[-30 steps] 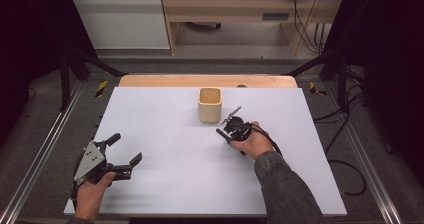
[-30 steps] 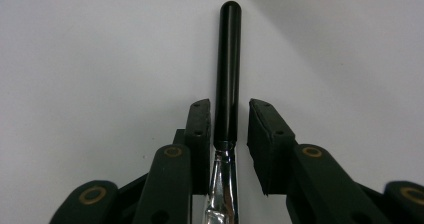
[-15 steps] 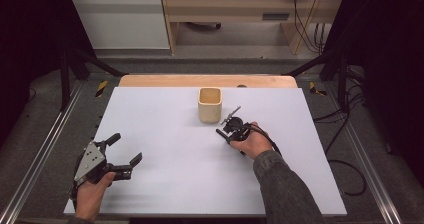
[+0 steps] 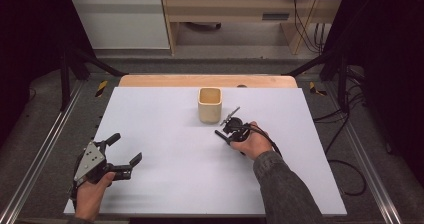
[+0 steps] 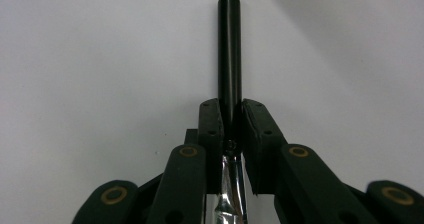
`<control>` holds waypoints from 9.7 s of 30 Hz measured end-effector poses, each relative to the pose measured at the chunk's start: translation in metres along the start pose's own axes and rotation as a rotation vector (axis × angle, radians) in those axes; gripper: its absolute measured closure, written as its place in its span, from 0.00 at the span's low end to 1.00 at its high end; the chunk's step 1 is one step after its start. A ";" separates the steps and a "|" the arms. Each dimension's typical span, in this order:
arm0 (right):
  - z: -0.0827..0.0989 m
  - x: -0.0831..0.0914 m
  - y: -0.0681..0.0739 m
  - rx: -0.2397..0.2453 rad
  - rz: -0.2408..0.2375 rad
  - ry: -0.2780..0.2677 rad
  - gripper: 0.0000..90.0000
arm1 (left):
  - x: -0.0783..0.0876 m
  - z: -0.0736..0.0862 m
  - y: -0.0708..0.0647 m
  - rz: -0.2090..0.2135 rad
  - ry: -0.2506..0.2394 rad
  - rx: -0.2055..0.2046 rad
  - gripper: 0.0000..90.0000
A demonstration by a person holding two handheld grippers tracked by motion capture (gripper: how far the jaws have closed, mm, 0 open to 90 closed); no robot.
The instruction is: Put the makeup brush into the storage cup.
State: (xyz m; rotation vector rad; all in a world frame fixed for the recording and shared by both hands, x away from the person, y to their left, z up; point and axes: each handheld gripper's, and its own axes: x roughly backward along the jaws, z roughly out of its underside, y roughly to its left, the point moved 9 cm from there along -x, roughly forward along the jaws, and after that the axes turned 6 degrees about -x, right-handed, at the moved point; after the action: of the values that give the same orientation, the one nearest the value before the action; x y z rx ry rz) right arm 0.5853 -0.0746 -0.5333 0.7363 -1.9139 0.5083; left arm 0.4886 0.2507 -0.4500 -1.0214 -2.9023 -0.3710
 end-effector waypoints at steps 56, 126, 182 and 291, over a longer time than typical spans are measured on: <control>0.001 0.080 0.026 0.186 -0.050 -0.004 0.88 | -0.033 -0.017 -0.068 0.194 0.037 -0.145 0.01; -0.020 0.118 0.058 0.296 -0.093 0.088 0.88 | -0.112 -0.048 -0.140 0.240 0.132 -0.556 0.27; -0.023 0.102 0.083 0.341 -0.139 0.131 0.88 | -0.130 -0.033 -0.159 0.243 0.152 -0.799 0.55; -0.021 0.134 0.057 0.180 -0.151 -0.193 0.47 | -0.128 -0.018 -0.146 0.269 0.207 -0.805 0.88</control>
State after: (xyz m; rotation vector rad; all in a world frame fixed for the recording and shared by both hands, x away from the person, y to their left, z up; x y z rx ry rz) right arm 0.5151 -0.0565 -0.4051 1.0720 -1.9870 0.5351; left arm 0.4971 0.0587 -0.4785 -1.3085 -2.3765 -1.5825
